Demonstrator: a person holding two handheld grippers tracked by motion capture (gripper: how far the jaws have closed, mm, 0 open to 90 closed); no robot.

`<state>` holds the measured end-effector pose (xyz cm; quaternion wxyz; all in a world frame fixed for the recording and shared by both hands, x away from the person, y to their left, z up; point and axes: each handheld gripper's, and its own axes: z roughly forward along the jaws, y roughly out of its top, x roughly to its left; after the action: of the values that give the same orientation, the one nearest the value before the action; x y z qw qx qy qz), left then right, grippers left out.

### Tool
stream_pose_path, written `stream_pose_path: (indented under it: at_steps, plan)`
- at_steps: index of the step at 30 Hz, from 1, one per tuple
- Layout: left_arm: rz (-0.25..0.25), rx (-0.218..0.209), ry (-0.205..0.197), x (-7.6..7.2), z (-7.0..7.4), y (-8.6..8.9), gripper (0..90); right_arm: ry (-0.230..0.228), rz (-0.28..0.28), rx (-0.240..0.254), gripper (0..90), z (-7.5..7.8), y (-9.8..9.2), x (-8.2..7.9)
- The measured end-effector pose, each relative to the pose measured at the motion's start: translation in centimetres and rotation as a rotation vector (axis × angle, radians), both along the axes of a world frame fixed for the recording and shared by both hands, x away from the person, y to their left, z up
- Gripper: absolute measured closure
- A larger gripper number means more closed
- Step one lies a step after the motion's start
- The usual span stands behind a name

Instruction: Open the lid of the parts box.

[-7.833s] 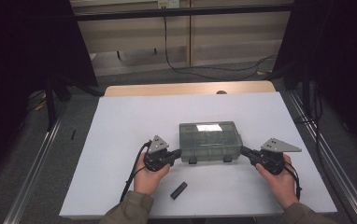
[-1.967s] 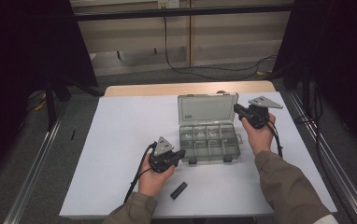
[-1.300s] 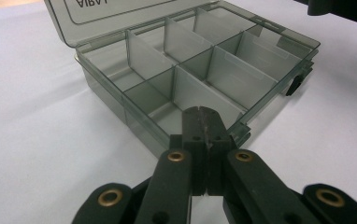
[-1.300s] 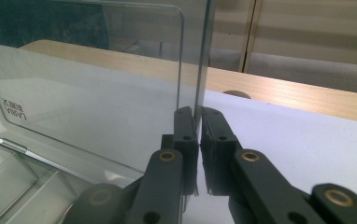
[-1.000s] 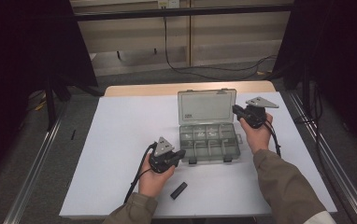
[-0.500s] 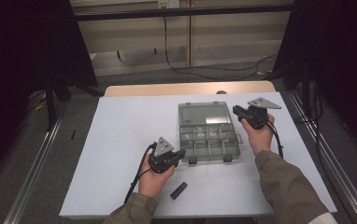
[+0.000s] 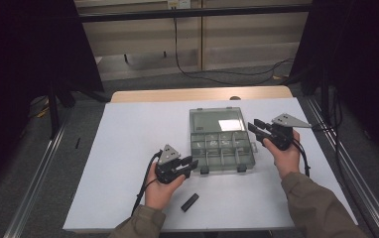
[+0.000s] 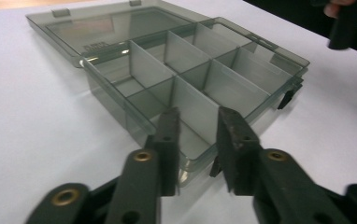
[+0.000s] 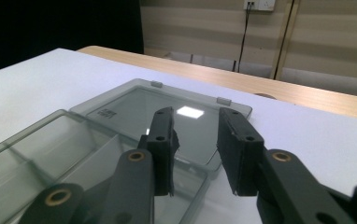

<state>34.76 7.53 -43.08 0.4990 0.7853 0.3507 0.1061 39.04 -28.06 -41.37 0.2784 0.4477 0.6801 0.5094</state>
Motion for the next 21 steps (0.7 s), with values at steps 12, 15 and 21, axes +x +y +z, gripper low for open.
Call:
stream_pose_path:
  at_steps: [12,15,21]
  plan:
    - [0.001,-0.054,0.018,-0.6,0.7,1.1,44.7,-0.032,0.040,0.047,57.2,-0.7,-1.2,-4.7]
    - [0.001,-0.058,0.018,-0.6,0.7,1.4,40.1,-0.039,0.043,0.048,52.6,-0.7,-1.3,-5.5]
    - [-0.022,-0.056,0.015,-0.9,0.8,1.6,33.6,-0.038,0.041,0.055,46.1,-1.2,-1.3,-6.8]
